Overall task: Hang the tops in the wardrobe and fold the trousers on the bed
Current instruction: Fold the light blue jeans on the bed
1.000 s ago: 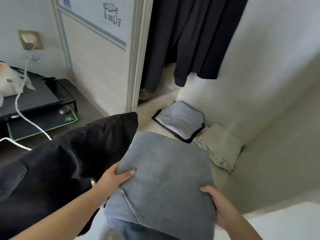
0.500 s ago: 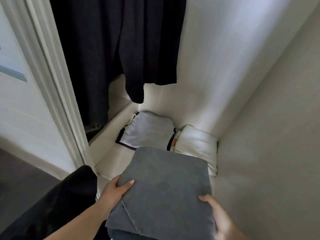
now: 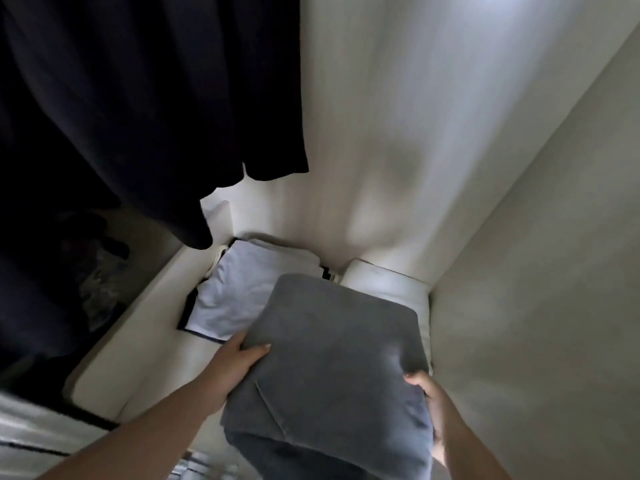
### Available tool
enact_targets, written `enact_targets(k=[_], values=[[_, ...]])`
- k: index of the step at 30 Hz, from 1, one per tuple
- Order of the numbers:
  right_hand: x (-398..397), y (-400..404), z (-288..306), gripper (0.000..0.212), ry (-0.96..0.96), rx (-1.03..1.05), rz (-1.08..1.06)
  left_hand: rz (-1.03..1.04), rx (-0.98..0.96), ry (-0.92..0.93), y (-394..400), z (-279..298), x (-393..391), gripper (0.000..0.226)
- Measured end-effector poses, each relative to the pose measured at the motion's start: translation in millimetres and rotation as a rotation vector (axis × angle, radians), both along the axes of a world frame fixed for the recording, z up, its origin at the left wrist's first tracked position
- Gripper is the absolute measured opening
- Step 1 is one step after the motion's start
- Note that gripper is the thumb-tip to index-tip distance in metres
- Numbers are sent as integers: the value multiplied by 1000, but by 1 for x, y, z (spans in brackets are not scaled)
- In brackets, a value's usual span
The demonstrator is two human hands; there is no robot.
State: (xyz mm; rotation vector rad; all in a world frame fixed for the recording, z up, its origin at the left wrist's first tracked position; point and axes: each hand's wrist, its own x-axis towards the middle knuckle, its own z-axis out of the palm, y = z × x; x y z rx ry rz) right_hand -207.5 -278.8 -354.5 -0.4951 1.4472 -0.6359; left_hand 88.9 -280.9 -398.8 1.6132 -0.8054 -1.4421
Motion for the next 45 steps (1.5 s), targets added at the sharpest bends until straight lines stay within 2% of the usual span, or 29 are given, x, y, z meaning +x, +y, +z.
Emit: enact_targets(k=[2, 3, 5, 9, 12, 19, 22, 24, 25, 27, 30, 33, 35, 37, 40, 45], values=[[-13, -29, 10, 27, 19, 3, -33, -33, -14, -1, -31, 1, -11, 32], [-23, -41, 14, 25, 27, 7, -56, -59, -24, 1, -45, 3, -17, 32], [-40, -69, 17, 28, 95, -8, -77, -120, -36, 19, -77, 3, -32, 35], [-65, -121, 10, 21, 219, -22, -88, -212, -18, 60, -137, -12, -60, 41], [-76, -156, -10, 27, 330, -50, -97, -267, -22, 63, -174, -40, -72, 52], [-83, -206, -74, 16, 540, -93, -39, -230, -20, 66, -204, -122, -103, 62], [-79, -210, -97, 25, 619, -126, -3, -214, 67, 14, -198, -144, -110, 62], [-79, -208, -109, 53, 727, -148, 17, -262, 85, -25, -199, -148, -110, 64], [-77, -207, -108, 67, 842, -160, 67, -301, 74, -64, -201, -147, -110, 69], [-71, -206, -106, 83, 1143, -210, 247, -352, -6, -338, -208, -141, -111, 83], [-56, -220, -99, 77, 1427, -407, 532, -367, -330, -748, -227, -126, -116, 86], [-41, -238, -111, 73, 1423, -426, 726, -565, -681, -1024, -254, -127, -129, 76], [-43, -250, -127, 79, 1419, -384, 758, -700, -704, -1142, -269, -132, -138, 79], [-54, -258, -148, 83, 1454, -367, 761, -760, -624, -1219, -280, -143, -144, 87], [-65, -259, -180, 84, 1470, -440, 715, -702, -527, -1187, -286, -167, -143, 95], [-75, -268, -224, 88, 1343, -643, 523, -585, -653, -1157, -292, -200, -150, 80]])
